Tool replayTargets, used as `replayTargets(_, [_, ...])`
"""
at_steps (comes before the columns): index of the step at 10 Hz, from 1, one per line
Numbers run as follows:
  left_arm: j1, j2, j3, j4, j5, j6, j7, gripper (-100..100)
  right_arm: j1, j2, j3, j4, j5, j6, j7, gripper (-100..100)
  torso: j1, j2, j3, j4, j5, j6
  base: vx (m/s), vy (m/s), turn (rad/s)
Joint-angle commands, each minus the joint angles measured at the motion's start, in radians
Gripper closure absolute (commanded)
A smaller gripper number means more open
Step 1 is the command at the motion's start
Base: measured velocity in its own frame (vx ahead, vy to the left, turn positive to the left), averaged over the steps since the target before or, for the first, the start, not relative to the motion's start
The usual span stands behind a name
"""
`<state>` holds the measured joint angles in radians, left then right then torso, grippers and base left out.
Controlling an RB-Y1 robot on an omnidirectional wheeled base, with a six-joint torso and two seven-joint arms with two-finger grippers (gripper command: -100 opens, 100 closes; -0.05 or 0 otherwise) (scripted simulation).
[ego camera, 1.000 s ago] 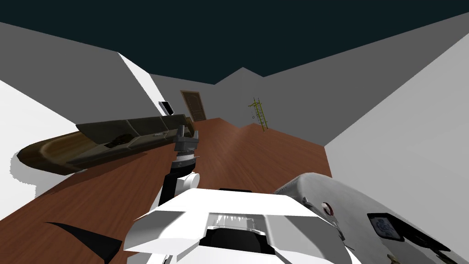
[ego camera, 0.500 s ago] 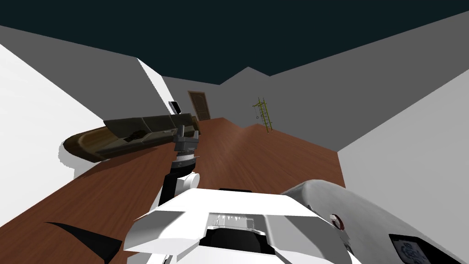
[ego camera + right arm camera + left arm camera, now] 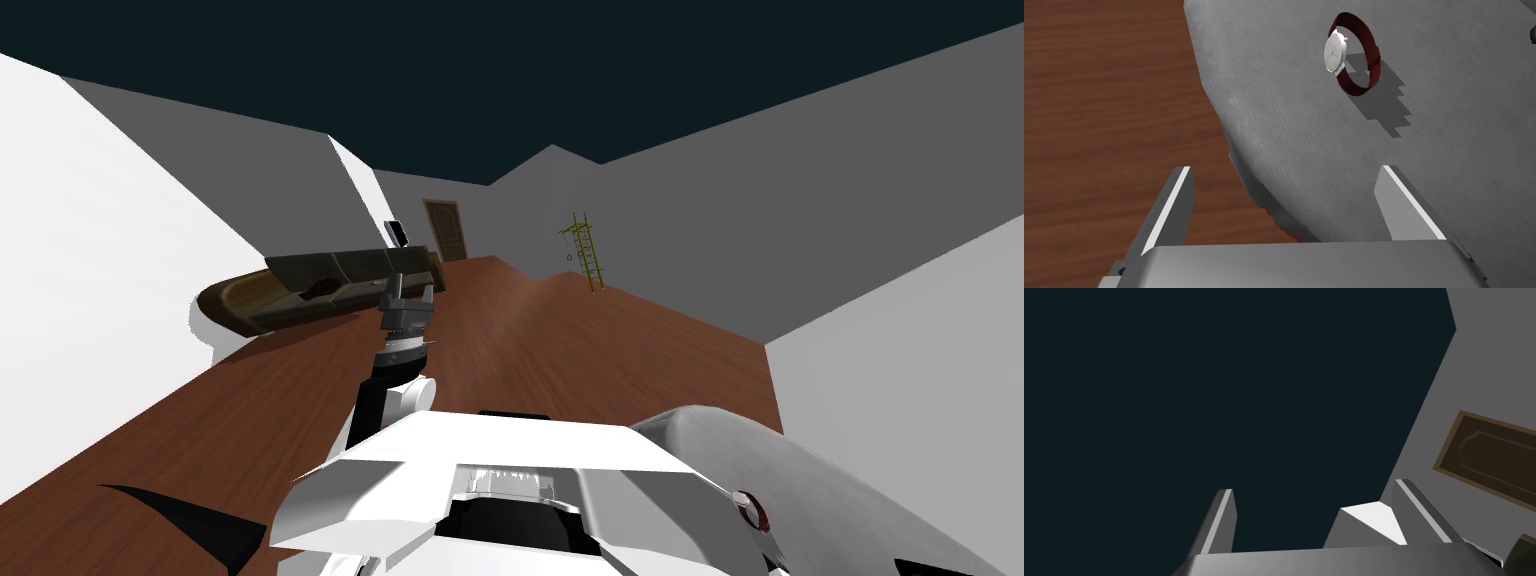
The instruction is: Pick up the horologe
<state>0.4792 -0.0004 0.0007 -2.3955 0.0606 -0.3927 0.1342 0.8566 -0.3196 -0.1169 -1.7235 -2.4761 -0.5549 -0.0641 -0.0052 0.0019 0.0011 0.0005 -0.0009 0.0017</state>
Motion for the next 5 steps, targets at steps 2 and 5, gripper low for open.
replayTargets(2, [0.0,0.0,0.0,0.0,0.0,0.0,0.0,0,0.014,-0.013,-0.008,0.023,-0.081,0.014,-0.006,-100,0.0,0.0,0.0,0.0,0.0,0.0,-0.018,-0.061,0.148])
replayTargets(5, [0.0,0.0,0.0,0.0,0.0,0.0,0.0,0,0.036,-0.041,-0.021,0.06,-0.171,0.035,-0.014,-100,0.0,0.0,0.0,0.0,0.0,0.0,-0.014,-0.06,0.138])
